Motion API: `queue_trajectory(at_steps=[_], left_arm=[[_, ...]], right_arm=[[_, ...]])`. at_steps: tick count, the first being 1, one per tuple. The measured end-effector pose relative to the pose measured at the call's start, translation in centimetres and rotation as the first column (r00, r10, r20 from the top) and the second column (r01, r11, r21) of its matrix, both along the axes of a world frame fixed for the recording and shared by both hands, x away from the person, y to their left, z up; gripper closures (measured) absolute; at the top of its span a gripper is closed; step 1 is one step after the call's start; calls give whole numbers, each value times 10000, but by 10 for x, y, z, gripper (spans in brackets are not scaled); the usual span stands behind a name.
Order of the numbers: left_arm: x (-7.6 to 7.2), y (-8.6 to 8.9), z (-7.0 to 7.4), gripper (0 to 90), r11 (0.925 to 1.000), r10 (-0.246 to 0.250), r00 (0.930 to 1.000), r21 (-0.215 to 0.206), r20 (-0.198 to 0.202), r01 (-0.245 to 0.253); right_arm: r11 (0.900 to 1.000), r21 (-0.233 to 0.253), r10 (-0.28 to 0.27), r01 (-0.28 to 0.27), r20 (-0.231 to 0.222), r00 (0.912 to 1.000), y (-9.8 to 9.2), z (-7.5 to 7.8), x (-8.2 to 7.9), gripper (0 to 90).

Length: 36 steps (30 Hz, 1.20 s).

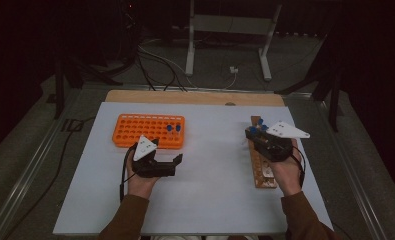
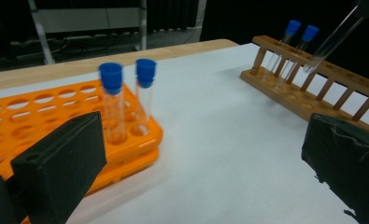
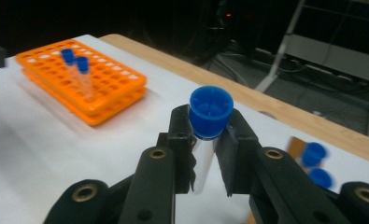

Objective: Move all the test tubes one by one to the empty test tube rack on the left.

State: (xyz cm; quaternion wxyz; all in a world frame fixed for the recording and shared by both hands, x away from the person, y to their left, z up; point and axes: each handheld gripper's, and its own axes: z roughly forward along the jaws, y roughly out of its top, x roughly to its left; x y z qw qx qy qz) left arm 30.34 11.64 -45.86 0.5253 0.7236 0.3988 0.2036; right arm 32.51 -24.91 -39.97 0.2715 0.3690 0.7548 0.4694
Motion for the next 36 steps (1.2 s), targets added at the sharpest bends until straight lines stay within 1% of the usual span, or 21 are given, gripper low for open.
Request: queue_trajectory(at_steps=[3, 6, 8, 11, 12, 14, 16, 20, 23, 24, 25, 27, 29, 31, 33, 34, 36], left_arm=[[-1, -7, 0, 9, 10000, 9, 9999, 17, 139, -10], [-3, -16, -2, 9, 9999, -87, 9998, 75, 196, 85], [-4, -22, -2, 9, 9997, -221, 9995, 71, 217, 220], [-6, -31, -1, 11, 9989, -449, 9988, -145, 184, 452], [-7, -34, -1, 17, 9984, -551, 9983, -109, 203, 554], [-9, -42, 0, 25, 9969, -789, 9966, 6, 245, 789], [-11, -51, 0, 35, 9946, -1021, 9944, 195, 271, 1016], [-15, -69, -2, 49, 9852, -1563, 9870, 772, 366, 1531], [-19, -79, -3, 82, 9806, -1706, 9843, 1055, 447, 1652], [-19, -80, -3, 101, 9798, -1712, 9841, 1126, 476, 1650], [-20, -82, -3, 147, 9805, -1678, 9843, 1128, 543, 1610], [-22, -84, -4, 202, 9795, -1672, 9841, 1234, 593, 1590], [-24, -86, -5, 311, 9784, -1669, 9831, 1358, 747, 1558], [-26, -87, -4, 439, 9758, -1807, 9802, 1400, 815, 1682], [-27, -87, -4, 534, 9741, -1907, 9779, 1397, 863, 1776], [-27, -86, -4, 576, 9744, -1907, 9777, 1379, 879, 1776], [-27, -85, -3, 628, 9739, -1985, 9760, 1298, 891, 1862]], right_arm=[[9998, 60, 188, -187, -155, 9997, 8, -2, -1, 769], [9989, 182, 439, -432, -385, 9983, 16, -6, -2, 769], [9979, 246, 608, -597, -501, 9969, 21, -8, -3, 769], [9951, 397, 930, -905, -659, 9935, 30, -11, -5, 768], [9938, 480, 1040, -1006, -731, 9919, 33, -12, -5, 768], [9896, 695, 1323, -1264, -887, 9872, 39, -13, -7, 768], [9861, 789, 1539, -1465, -976, 9833, 45, -14, -9, 768], [9774, 906, 2005, -1910, -1096, 9736, 56, -14, -14, 768], [9691, 1025, 2362, -2242, -1248, 9637, 65, -16, -18, 769], [9659, 1078, 2482, -2353, -1293, 9600, 68, -16, -19, 768], [9639, 1084, 2566, -2433, -1327, 9574, 70, -17, -20, 768], [9591, 1138, 2736, -2591, -1389, 9518, 74, -17, -22, 769], [9552, 1155, 2873, -2724, -1415, 9473, 78, -17, -24, 768], [9515, 1171, 2996, -2844, -1440, 9431, 81, -17, -25, 768], [9480, 1216, 3103, -2941, -1482, 9390, 83, -17, -27, 768], [9471, 1212, 3135, -2973, -1492, 9378, 84, -17, -28, 768], [9446, 1227, 3210, -3044, -1519, 9348, 85, -18, -28, 768]])
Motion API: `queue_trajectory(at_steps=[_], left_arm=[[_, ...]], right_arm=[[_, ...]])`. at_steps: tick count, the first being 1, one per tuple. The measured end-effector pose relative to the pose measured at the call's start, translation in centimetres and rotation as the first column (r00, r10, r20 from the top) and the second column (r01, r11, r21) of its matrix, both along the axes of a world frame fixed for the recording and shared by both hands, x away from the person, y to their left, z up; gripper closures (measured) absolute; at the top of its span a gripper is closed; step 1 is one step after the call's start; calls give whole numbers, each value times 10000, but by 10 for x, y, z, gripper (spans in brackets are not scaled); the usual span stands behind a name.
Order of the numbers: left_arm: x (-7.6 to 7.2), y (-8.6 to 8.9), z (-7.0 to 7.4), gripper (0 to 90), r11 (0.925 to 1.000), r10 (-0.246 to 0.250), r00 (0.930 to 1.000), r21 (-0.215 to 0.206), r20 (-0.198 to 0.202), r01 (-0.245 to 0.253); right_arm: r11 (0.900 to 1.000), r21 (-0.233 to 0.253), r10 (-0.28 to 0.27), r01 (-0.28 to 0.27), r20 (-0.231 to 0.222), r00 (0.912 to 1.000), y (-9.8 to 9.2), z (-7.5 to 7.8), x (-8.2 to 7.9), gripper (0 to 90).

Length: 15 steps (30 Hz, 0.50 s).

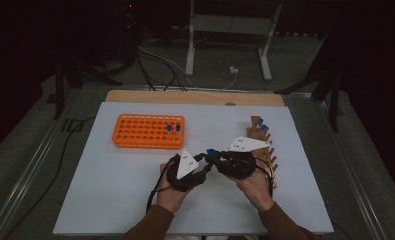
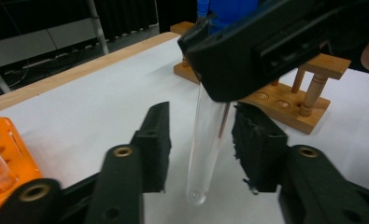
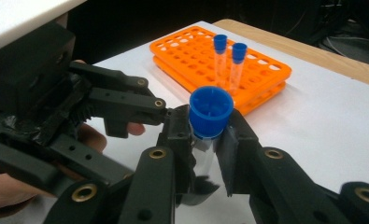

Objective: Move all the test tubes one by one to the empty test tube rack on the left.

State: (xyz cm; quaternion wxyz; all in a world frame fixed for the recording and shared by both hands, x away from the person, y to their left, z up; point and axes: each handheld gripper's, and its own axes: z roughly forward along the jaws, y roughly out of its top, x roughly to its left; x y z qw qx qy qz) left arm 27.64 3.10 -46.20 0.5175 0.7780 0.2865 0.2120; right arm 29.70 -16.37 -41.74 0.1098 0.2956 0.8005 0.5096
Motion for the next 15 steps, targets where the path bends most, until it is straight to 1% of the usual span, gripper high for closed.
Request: queue_trajectory(at_steps=[6, 9, 11, 12, 15], left_arm=[[-1, 1, -1, 762, 9998, -179, 9998, -34, 28, 179], [-1, 0, -1, 774, 9997, -261, 9997, -36, 30, 261], [-1, 0, -1, 775, 9996, -284, 9996, -79, 10, 284], [-1, 0, -1, 778, 9996, -270, 9996, -68, 8, 270], [0, 1, -2, 778, 9997, -223, 9997, -65, -33, 223]], right_arm=[[10000, 43, 87, -86, -119, 9999, 1, -1, 0, 768], [9999, 45, 106, -105, -160, 9998, 1, -1, 0, 768], [9998, 11, 201, -201, -109, 9997, 1, -1, 0, 764], [9997, -17, 254, -254, -69, 9997, 1, -1, 1, 746], [9996, 28, 279, -279, -7, 9996, -1, 1, 1, 639]])
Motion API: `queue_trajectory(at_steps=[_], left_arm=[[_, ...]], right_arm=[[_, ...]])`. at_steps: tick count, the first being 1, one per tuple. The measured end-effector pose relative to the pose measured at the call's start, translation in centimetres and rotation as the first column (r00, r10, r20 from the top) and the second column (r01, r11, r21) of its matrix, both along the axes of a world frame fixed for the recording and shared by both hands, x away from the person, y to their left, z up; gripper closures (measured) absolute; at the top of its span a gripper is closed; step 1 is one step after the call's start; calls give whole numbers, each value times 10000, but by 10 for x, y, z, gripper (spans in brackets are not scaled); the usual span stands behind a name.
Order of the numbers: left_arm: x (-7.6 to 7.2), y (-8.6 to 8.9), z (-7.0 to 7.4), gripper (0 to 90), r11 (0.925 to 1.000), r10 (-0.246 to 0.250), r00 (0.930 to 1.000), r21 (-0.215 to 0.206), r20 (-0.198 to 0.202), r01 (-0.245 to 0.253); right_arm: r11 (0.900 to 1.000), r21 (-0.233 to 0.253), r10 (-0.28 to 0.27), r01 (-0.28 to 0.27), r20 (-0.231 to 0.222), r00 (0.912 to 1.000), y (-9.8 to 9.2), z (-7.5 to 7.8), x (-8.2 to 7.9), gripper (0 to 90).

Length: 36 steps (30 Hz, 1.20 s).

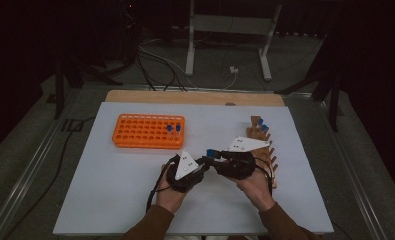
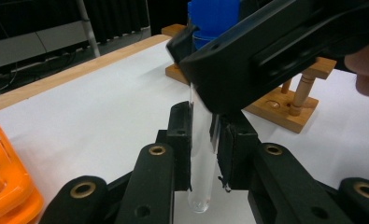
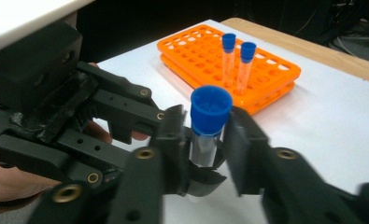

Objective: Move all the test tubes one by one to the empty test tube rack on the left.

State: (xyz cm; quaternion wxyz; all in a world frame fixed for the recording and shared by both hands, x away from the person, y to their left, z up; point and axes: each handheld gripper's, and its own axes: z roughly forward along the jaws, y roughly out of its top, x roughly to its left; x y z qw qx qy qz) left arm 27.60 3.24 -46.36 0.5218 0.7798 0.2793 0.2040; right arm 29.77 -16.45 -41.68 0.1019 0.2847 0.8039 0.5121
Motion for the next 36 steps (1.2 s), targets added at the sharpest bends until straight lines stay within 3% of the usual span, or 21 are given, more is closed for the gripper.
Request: queue_trajectory(at_steps=[5, 15, 24, 31, 36], left_arm=[[3, 5, -2, 778, 9998, 179, 9997, -106, -151, -180], [8, 20, -2, 778, 9974, 543, 9978, -463, -378, -560], [6, 24, -5, 778, 9972, 679, 9962, -285, -543, -695], [8, 34, -2, 778, 9950, 944, 9935, -274, -634, -963], [12, 48, 5, 778, 9898, 1365, 9895, -358, -467, -1382]], right_arm=[[9997, 227, -48, 49, -20, 10000, -6, 4, 2, 454], [9977, 147, -667, 664, 208, 9976, -17, 9, 7, 154], [9946, 119, -1034, 1033, 123, 9946, -30, 11, 14, 38], [9876, 355, -1533, 1531, 29, 9882, -51, 11, 22, 13], [9820, 557, -1803, 1803, -58, 9836, -63, 13, 24, 2]])
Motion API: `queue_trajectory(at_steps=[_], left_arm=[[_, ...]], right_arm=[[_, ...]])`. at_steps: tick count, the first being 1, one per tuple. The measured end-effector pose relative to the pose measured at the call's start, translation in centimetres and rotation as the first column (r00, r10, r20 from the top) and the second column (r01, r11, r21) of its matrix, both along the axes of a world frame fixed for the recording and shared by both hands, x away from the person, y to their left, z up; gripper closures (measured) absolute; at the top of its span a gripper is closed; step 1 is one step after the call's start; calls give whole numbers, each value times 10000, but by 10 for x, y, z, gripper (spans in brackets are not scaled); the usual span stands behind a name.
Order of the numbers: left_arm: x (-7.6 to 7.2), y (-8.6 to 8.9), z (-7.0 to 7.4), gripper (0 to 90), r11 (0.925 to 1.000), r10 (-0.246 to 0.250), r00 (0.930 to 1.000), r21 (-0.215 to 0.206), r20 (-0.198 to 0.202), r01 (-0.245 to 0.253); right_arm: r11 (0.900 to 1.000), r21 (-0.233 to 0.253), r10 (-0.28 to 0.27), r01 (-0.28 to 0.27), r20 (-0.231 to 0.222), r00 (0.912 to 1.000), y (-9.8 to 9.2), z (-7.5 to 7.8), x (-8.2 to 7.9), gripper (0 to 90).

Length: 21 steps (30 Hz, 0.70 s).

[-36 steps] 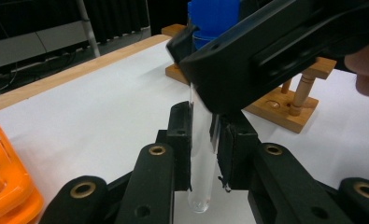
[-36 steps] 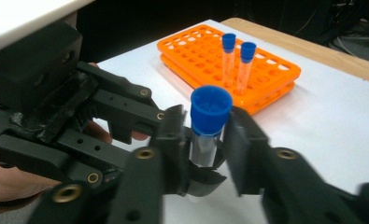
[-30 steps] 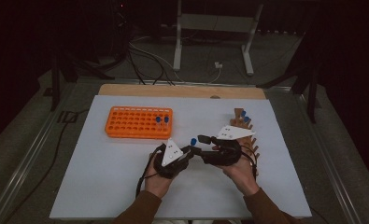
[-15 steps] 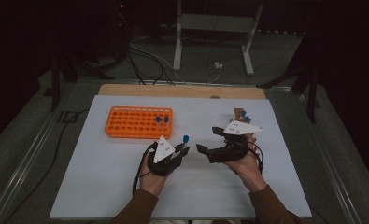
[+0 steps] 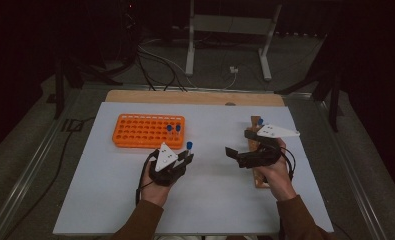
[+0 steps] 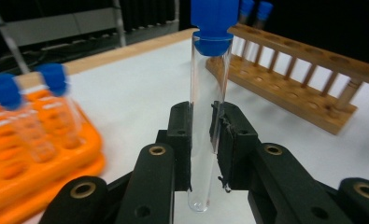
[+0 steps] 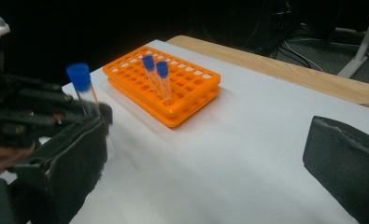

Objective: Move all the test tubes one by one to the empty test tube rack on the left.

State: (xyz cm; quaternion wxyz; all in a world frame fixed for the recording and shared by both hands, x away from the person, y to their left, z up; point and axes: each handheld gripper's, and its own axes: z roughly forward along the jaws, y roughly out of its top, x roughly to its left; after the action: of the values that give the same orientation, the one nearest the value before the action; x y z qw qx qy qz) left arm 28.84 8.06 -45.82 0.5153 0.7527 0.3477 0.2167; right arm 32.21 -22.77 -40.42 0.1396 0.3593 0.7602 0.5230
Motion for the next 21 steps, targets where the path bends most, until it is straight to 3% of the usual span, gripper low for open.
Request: queue_trajectory(at_steps=[9, 15, 21], left_arm=[[13, 31, 16, 778, 9949, 985, 9942, -239, 432, -976], [28, 52, 16, 778, 9815, 1776, 9831, -809, 440, -1736], [46, 62, 7, 779, 9672, 2445, 9686, -822, 460, -2402]], right_arm=[[9997, -33, -243, 243, -12, 9997, -9, 0, 1, 2], [9995, -124, -278, 278, -1, 9996, -9, 0, 0, 2], [9996, -12, -270, 270, 30, 9996, -14, 1, 1, 2]])
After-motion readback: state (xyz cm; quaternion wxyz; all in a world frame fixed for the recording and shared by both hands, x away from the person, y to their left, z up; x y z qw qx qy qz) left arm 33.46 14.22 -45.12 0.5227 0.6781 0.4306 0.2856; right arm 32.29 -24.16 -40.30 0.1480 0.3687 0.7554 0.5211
